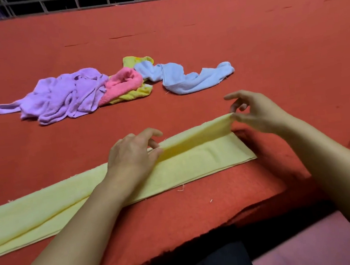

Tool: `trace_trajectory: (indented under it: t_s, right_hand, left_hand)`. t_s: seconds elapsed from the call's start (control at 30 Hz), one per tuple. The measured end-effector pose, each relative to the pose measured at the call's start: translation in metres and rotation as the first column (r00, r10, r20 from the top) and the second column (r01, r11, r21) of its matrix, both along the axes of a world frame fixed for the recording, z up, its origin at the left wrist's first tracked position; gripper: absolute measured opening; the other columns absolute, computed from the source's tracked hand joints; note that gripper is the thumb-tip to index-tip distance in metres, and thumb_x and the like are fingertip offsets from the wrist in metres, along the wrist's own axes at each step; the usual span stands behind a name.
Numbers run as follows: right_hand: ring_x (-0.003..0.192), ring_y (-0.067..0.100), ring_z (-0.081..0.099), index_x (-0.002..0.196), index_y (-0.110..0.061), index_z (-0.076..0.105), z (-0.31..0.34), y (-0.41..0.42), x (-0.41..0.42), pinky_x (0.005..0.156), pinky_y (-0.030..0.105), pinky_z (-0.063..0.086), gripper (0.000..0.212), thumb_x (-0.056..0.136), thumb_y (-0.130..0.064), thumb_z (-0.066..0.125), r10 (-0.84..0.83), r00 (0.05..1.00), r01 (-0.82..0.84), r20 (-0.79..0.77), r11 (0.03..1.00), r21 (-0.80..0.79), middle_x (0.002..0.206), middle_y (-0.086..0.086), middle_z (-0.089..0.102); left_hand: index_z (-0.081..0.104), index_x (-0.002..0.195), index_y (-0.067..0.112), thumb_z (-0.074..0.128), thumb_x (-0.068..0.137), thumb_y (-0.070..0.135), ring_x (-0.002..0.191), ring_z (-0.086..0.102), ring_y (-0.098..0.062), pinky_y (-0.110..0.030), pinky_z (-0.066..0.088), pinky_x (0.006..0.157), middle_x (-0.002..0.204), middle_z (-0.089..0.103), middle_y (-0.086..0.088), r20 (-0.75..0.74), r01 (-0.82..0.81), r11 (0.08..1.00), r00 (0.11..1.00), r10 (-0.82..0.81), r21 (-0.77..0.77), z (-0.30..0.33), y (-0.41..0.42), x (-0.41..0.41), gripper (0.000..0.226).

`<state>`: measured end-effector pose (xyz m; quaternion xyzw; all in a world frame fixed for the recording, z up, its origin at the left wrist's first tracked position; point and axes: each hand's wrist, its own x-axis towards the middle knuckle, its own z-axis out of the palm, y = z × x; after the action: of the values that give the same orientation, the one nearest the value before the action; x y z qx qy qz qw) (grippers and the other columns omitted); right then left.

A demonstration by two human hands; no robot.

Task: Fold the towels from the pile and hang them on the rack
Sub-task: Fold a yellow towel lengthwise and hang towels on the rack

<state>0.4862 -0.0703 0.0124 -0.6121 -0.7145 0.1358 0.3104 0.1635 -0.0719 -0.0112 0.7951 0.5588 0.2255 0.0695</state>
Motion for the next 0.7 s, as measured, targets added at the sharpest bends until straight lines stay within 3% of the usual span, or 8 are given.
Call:
trace_trajectory:
  t_s: [0.13,0.23,0.3,0.47,0.7]
  right_hand:
    - [0.077,-0.007,0.053,0.125,-0.018,0.061,-0.010,-0.030,0.010,0.073,0.006,0.035,0.047,0.082,0.001,0.070,0.013,0.997,-0.014,0.071,1.000,0.021,0.087,-0.013,0.065]
    - [0.082,0.000,0.053,0.123,-0.027,0.061,-0.026,-0.047,0.015,0.079,0.024,0.037,0.049,0.080,-0.006,0.073,-0.004,0.989,0.002,0.149,1.000,0.011,0.087,-0.022,0.066]
    - [0.083,0.001,0.054,0.122,-0.029,0.061,-0.035,-0.055,0.015,0.082,0.029,0.039,0.050,0.079,-0.006,0.073,0.005,0.988,-0.006,0.157,1.000,0.005,0.086,-0.023,0.065]
    - [0.084,0.007,0.055,0.121,-0.032,0.061,-0.052,-0.070,0.016,0.075,0.009,0.037,0.048,0.081,-0.008,0.072,0.039,0.984,-0.038,0.172,0.999,-0.009,0.088,-0.020,0.065]
    - [0.084,0.003,0.052,0.121,-0.035,0.059,-0.048,-0.072,0.020,0.073,0.007,0.036,0.050,0.080,-0.008,0.069,0.010,0.984,-0.019,0.176,0.998,0.053,0.086,-0.023,0.064]
  left_hand:
    - [0.058,0.119,0.042,0.068,0.086,0.039,0.095,0.057,-0.011,-0.028,0.034,0.084,0.091,0.067,0.026,-0.011,0.060,0.998,0.998,-0.060,0.034,-0.004,-0.017,-0.002,0.035]
    - [0.058,0.118,0.042,0.069,0.085,0.042,0.093,0.056,-0.010,-0.027,0.033,0.082,0.089,0.068,0.026,-0.050,0.092,0.994,0.995,-0.089,0.059,-0.011,-0.029,-0.003,0.035]
    - [0.059,0.119,0.040,0.070,0.085,0.042,0.092,0.056,-0.009,-0.026,0.032,0.081,0.089,0.069,0.026,-0.064,0.114,0.992,0.992,-0.111,0.054,-0.016,-0.035,-0.005,0.036]
    - [0.060,0.119,0.038,0.070,0.086,0.040,0.092,0.056,-0.009,-0.028,0.036,0.085,0.088,0.069,0.024,-0.074,0.145,0.989,0.987,-0.144,0.016,-0.024,-0.045,-0.006,0.035]
    - [0.066,0.110,0.032,0.077,0.081,0.035,0.071,0.049,-0.007,-0.031,0.039,0.077,0.077,0.069,0.023,0.008,0.170,0.978,0.985,-0.172,0.124,-0.031,-0.052,-0.004,0.031]
